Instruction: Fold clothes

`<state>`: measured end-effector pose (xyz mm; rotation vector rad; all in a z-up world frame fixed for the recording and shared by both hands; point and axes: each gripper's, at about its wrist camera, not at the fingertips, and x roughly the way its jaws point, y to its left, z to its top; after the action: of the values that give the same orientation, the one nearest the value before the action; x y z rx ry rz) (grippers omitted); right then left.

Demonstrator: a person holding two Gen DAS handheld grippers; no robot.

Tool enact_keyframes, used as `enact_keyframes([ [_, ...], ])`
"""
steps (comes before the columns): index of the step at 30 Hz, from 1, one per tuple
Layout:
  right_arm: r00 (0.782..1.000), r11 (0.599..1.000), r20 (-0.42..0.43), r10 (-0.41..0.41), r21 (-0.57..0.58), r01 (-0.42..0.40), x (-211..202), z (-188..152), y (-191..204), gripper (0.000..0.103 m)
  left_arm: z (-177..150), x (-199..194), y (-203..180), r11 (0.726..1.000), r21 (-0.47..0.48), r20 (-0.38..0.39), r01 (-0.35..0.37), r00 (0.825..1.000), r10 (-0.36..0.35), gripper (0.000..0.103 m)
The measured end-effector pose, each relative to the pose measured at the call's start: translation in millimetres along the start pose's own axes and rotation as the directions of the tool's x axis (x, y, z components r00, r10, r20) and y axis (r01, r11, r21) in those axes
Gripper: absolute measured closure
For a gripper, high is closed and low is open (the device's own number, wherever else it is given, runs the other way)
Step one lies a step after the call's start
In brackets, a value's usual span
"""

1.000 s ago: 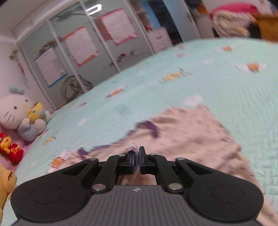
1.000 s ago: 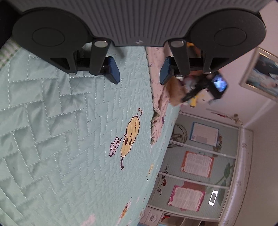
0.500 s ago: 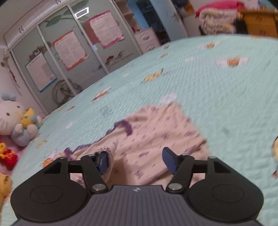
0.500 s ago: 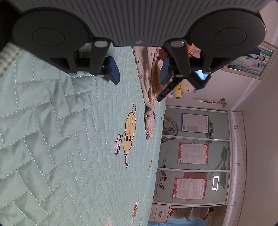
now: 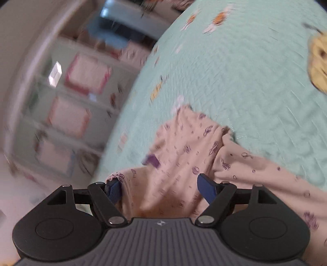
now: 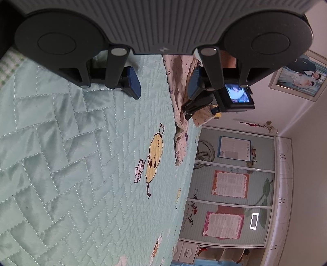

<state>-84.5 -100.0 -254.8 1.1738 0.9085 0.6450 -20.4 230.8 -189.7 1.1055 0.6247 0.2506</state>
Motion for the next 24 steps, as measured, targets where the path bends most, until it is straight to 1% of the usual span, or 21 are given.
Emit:
enact_keyframes([
  [1, 1.000, 1.000, 0.000, 0.000, 0.002, 0.000, 0, 1, 0, 0.052, 0, -3, -8, 0.997, 0.069, 0.022, -0.032, 0.999, 0.030, 0.017],
  [2, 1.000, 1.000, 0.000, 0.001, 0.004, -0.001, 0, 1, 0, 0.052, -1, -3, -16, 0.990, 0.139, 0.022, -0.017, 1.000, 0.014, 0.012],
  [3, 1.000, 1.000, 0.000, 0.003, 0.005, -0.003, 0, 1, 0, 0.052, -3, -1, -21, 0.982, 0.186, 0.006, 0.025, 1.000, -0.027, 0.012],
  [4, 1.000, 1.000, 0.001, 0.004, 0.006, -0.004, 0, 1, -1, 0.052, -5, 1, -21, 0.982, 0.181, -0.008, 0.054, 0.999, -0.053, 0.012],
  [6, 1.000, 1.000, 0.000, 0.005, 0.007, -0.005, 0, 2, -1, 0.052, -8, 4, -12, 0.993, 0.098, -0.042, 0.073, 0.997, -0.069, 0.012],
  [8, 1.000, 1.000, 0.001, 0.006, 0.008, -0.006, 0, 2, -1, 0.052, -12, 6, 0, 0.996, 0.014, -0.071, 0.092, 0.993, -0.091, 0.012],
  [9, 1.000, 1.000, 0.001, 0.005, 0.008, -0.005, -1, 2, -1, 0.052, -14, 4, 9, 0.992, -0.044, -0.069, 0.121, 0.990, -0.124, 0.012],
  [10, 1.000, 1.000, 0.000, 0.004, 0.007, -0.004, 0, 2, -1, 0.052, -16, 1, 19, 0.979, -0.116, -0.056, 0.168, 0.983, -0.175, 0.012],
  [11, 1.000, 1.000, 0.000, 0.003, 0.005, -0.003, 0, 2, 0, 0.052, -18, -3, 30, 0.950, -0.206, -0.032, 0.233, 0.969, -0.244, 0.012],
  [12, 1.000, 1.000, 0.001, 0.002, 0.003, -0.002, 0, 2, 0, 0.052, -21, -4, 42, 0.901, -0.300, 0.009, 0.313, 0.946, -0.325, 0.012],
  [13, 1.000, 1.000, 0.001, 0.001, 0.003, -0.001, 0, 2, 0, 0.052, -24, -5, 54, 0.836, -0.386, 0.057, 0.389, 0.915, -0.399, 0.011],
  [14, 1.000, 1.000, 0.002, 0.001, 0.002, -0.001, -1, 2, -1, 0.052, -28, -5, 64, 0.771, -0.455, 0.104, 0.445, 0.887, -0.451, 0.011],
  [15, 1.000, 1.000, 0.002, -0.001, 0.000, 0.001, -1, 2, -1, 0.052, -31, -6, 67, 0.723, -0.511, 0.132, 0.466, 0.873, -0.470, 0.011],
  [17, 1.000, 1.000, 0.003, -0.007, -0.009, 0.007, -1, 1, -1, 0.052, -37, -8, 74, 0.612, -0.610, 0.194, 0.503, 0.844, -0.500, 0.011],
  [18, 1.000, 1.000, 0.003, -0.009, -0.012, 0.010, -1, 0, 0, 0.052, -40, -9, 77, 0.551, -0.654, 0.227, 0.518, 0.829, -0.511, 0.011],
  [20, 1.000, 1.000, 0.003, -0.010, -0.011, 0.010, 0, 1, 0, 0.052, -57, -23, 80, 0.424, -0.722, 0.314, 0.546, 0.806, -0.502, 0.011],
  [22, 1.000, 1.000, 0.004, -0.010, -0.014, 0.010, -1, 1, 1, 0.052, -84, -46, 79, 0.365, -0.766, 0.351, 0.529, 0.820, -0.451, 0.011],
  [24, 1.000, 0.995, 0.009, -0.029, -0.094, 0.030, -3, -4, 13, 0.051, -109, -74, 77, 0.345, -0.793, 0.350, 0.502, 0.839, -0.417, 0.011],
])
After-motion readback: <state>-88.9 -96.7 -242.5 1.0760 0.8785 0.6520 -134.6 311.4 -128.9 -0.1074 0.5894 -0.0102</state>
